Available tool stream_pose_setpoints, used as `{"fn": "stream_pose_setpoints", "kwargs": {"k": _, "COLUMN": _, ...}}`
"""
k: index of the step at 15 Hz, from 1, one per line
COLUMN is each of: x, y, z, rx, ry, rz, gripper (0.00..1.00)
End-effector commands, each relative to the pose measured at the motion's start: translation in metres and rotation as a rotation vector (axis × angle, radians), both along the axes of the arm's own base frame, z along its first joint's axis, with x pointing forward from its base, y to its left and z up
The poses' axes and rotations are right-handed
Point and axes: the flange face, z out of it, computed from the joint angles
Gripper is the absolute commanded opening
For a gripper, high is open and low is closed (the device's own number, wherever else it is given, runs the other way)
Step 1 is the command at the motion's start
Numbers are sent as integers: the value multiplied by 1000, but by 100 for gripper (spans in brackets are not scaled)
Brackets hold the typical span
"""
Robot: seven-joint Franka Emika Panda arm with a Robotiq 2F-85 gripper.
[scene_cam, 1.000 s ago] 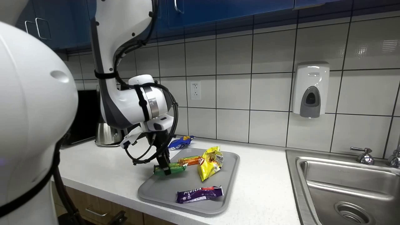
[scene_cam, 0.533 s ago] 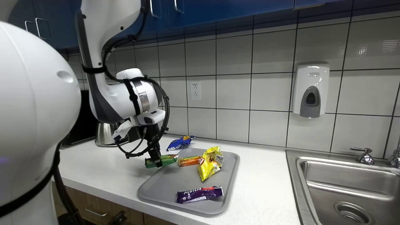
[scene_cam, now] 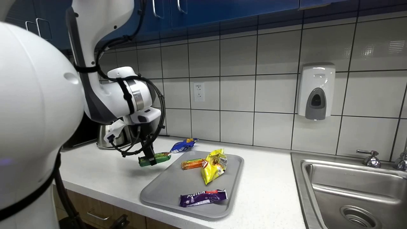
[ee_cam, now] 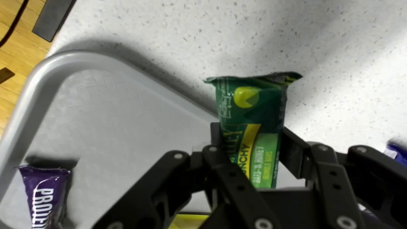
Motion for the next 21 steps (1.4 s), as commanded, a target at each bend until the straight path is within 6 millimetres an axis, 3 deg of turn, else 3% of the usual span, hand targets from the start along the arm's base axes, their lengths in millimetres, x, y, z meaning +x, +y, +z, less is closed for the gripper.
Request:
{"fn": "stream_pose_setpoints", "kwargs": {"k": 1, "x": 5, "y": 18, "z": 11, "rx": 0, "ry": -14, "rz": 53, "gripper": 18}}
{"fn": "stream_pose_setpoints", "kwargs": {"k": 9, "x": 12, "y": 55, "z": 10, "rx": 18, "ry": -21, "rz": 169, "gripper": 18}}
{"fn": "stream_pose_setpoints", "kwargs": {"k": 21, "x": 31, "y": 106, "z": -11, "rx": 55, "ry": 1, "rz": 314, "gripper": 18}}
